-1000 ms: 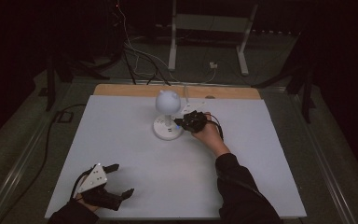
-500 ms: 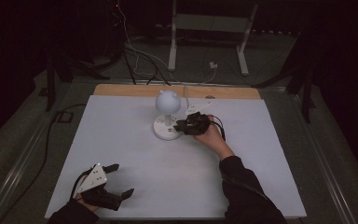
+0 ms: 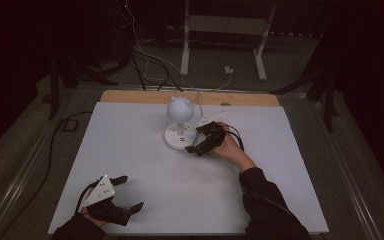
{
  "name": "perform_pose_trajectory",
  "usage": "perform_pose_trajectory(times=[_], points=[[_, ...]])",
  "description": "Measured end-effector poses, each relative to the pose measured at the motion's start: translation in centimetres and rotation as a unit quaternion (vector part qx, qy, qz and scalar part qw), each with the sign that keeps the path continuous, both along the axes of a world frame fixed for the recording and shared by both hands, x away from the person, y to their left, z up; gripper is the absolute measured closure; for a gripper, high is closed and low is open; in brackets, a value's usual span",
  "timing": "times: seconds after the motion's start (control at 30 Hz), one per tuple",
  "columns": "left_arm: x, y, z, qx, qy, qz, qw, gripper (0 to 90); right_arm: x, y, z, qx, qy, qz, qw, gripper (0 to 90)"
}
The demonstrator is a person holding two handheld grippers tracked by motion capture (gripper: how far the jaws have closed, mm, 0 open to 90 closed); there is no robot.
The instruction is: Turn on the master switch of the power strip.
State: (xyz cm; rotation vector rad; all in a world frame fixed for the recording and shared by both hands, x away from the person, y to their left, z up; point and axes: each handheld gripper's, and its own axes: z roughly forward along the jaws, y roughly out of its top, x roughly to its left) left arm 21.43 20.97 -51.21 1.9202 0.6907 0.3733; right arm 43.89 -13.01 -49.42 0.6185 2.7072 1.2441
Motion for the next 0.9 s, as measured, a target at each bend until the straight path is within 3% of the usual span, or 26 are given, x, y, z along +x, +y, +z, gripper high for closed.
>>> perform_pose_trajectory(times=[0.07,0.13,0.47,0.9], points=[[0.0,0.0,0.0,0.001,0.0,0.0,1.0,0.1,-0.1,0.0,0.1,-0.002,-0.001,0.007,1.0,0.0],[0.0,0.0,0.0,0.001,0.0,0.0,1.0,0.1,-0.3,0.0,0.1,-0.012,-0.016,0.008,0.9998,0.0],[0.0,0.1,0.1,-0.002,-0.002,-0.001,1.0,0.1,-1.2,-0.8,0.6,-0.009,-0.006,0.0,0.9999,0.0],[0.0,-0.1,0.0,0.003,0.0,-0.003,1.0,0.1,-2.7,-4.2,1.8,-0.016,-0.017,-0.032,0.9992,0.0]])
